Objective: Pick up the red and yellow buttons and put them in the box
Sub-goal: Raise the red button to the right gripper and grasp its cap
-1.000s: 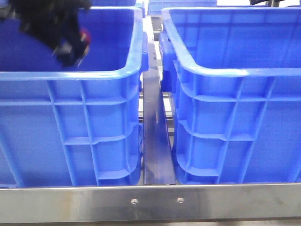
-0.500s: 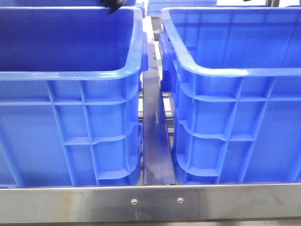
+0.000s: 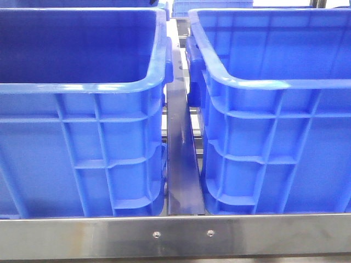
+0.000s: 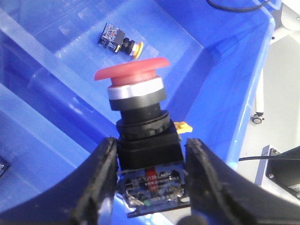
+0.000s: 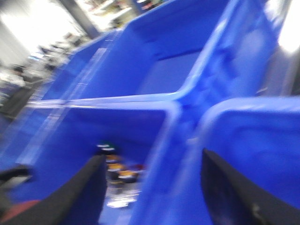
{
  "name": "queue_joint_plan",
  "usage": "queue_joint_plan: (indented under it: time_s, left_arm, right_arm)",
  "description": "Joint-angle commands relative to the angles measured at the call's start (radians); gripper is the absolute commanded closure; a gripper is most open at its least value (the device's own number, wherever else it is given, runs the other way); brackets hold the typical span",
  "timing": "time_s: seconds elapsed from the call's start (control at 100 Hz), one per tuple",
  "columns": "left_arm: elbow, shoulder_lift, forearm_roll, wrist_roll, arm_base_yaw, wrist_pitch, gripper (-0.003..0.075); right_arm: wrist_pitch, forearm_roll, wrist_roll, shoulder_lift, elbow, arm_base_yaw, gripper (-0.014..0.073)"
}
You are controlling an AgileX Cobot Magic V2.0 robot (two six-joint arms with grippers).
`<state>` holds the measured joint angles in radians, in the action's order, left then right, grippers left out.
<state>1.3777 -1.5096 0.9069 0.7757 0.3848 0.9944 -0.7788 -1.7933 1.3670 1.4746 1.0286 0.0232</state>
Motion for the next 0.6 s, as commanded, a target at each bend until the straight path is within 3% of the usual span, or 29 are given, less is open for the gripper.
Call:
queue_joint_plan:
  time_s: [0.0, 0.22, 0.59]
  left_arm:
    - [0.032, 0.032, 0.065, 0.007, 0.006, -0.019, 0.0648]
    - [0.032, 0.032, 0.065, 0.007, 0.006, -0.033, 0.0648]
    - [0.032, 0.032, 0.065, 0.007, 0.006, -0.033, 0.0648]
  right_arm:
    - [-0.136, -0.039, -0.139, -0.044, 0.024, -0.007, 0.0051]
    - [-0.258, -0.009, -0.295, -0.043, 0.024, 0.005, 0.0018]
    - [-0.177, -0.029, -0.299, -0.007, 0.028, 0.160, 0.0020]
